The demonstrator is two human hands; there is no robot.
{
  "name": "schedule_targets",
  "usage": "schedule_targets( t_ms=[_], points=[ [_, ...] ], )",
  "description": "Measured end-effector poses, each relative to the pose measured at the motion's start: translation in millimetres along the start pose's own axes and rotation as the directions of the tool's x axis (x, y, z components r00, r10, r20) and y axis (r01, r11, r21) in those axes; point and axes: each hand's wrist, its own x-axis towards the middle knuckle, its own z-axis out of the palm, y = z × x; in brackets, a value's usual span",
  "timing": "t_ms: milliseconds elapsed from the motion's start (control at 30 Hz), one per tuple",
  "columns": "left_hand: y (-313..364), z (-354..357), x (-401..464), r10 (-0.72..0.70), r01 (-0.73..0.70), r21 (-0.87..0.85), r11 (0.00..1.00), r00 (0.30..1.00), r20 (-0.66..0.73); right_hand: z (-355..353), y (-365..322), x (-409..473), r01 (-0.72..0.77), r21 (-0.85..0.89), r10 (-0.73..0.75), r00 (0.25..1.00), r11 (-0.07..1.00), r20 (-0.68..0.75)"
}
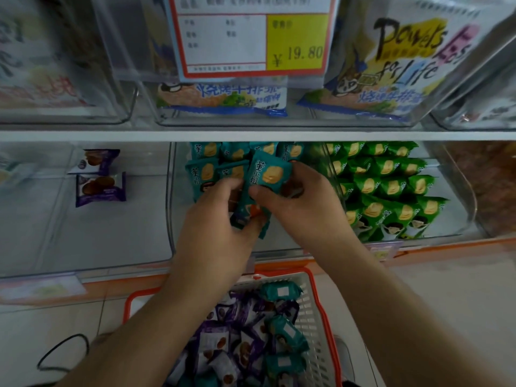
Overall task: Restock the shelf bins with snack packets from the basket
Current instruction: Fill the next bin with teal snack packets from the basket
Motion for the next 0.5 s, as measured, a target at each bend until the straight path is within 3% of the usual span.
schedule_targets(
  t_ms=[100,267,400,500],
  points=[
    [-4,1,-1,0.007,-0.008,0.049,0.999,1.000,0.021,0,0,1,0.004,-0.046,-0.006,1.000,0.999,-0.029],
    [-1,-1,-2,-0.030,0.032,-0.015,0.999,0.991,0.129,-5,4,8,-0.073,-0.161,0.054,0.991,0.984,-0.119],
    [-7,0,0,-0.067,0.056,0.056,0.997,0.971,0.231,-2,2,11,-0.167,-0.257,0.160,0.986,0.952,-0.046],
    [-14,0,2,-0.127,0.086,0.153,0.984,0.953,0.275,3,4,7,-0.096,-0.377,0.134,0.988,0.921,0.073]
  ],
)
